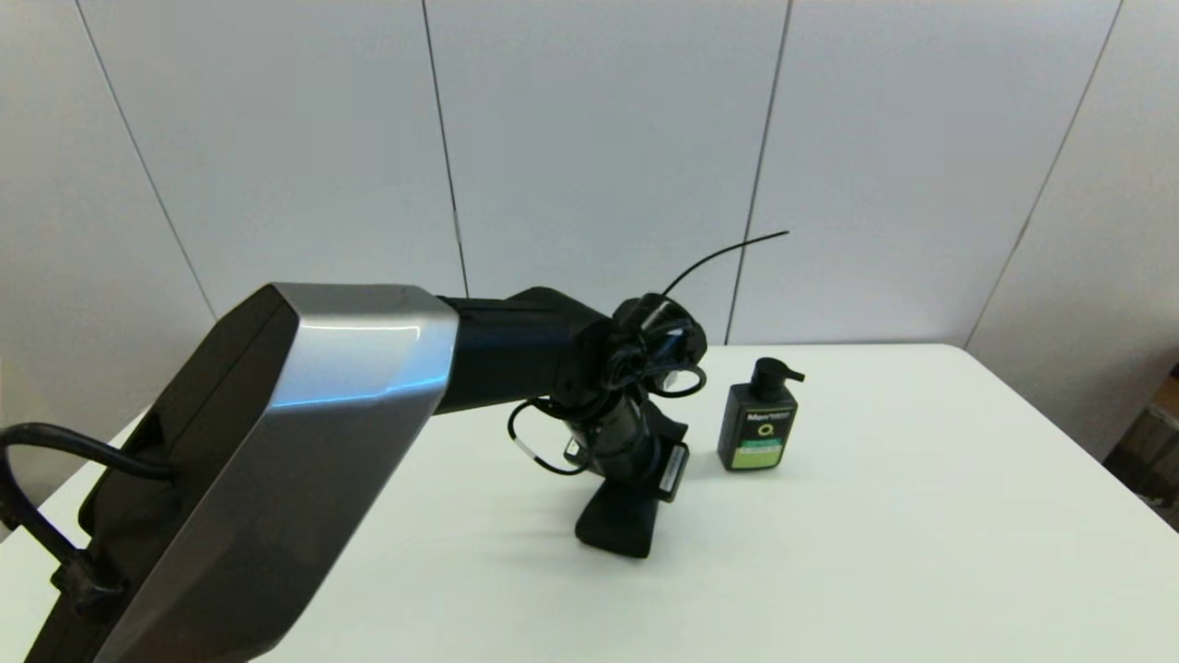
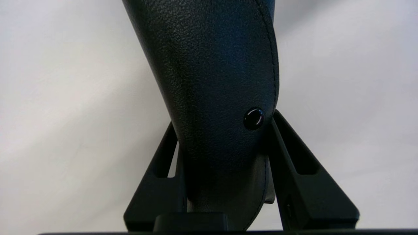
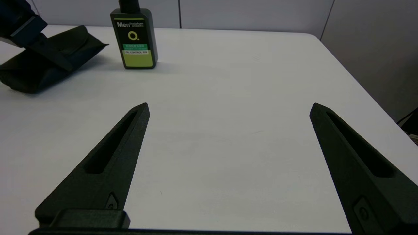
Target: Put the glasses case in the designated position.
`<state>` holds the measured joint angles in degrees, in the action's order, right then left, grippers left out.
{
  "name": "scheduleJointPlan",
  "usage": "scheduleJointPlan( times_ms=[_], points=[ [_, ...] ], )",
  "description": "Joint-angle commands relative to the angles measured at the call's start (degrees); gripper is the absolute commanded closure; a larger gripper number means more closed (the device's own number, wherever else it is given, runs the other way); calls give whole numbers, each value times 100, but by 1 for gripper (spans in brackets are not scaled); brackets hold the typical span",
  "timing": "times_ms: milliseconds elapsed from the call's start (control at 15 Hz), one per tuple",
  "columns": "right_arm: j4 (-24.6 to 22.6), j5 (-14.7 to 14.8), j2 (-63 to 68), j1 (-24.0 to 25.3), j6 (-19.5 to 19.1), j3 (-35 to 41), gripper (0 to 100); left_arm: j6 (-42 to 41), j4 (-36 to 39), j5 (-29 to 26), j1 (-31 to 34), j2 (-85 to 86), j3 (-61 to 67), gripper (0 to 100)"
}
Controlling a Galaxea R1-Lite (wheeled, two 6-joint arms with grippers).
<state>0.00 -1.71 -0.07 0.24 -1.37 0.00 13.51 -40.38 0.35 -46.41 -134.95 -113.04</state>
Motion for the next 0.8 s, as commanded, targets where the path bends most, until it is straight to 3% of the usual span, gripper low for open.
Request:
scheduleJointPlan(
  times_ms=[67,800],
  points=[
    [0,-5,7,2,-4,0,0,-15,-14,0,-8,-58,2,100],
    [0,-5,7,2,-4,0,0,-24,-14,-27,0,-207,2,100]
  ],
)
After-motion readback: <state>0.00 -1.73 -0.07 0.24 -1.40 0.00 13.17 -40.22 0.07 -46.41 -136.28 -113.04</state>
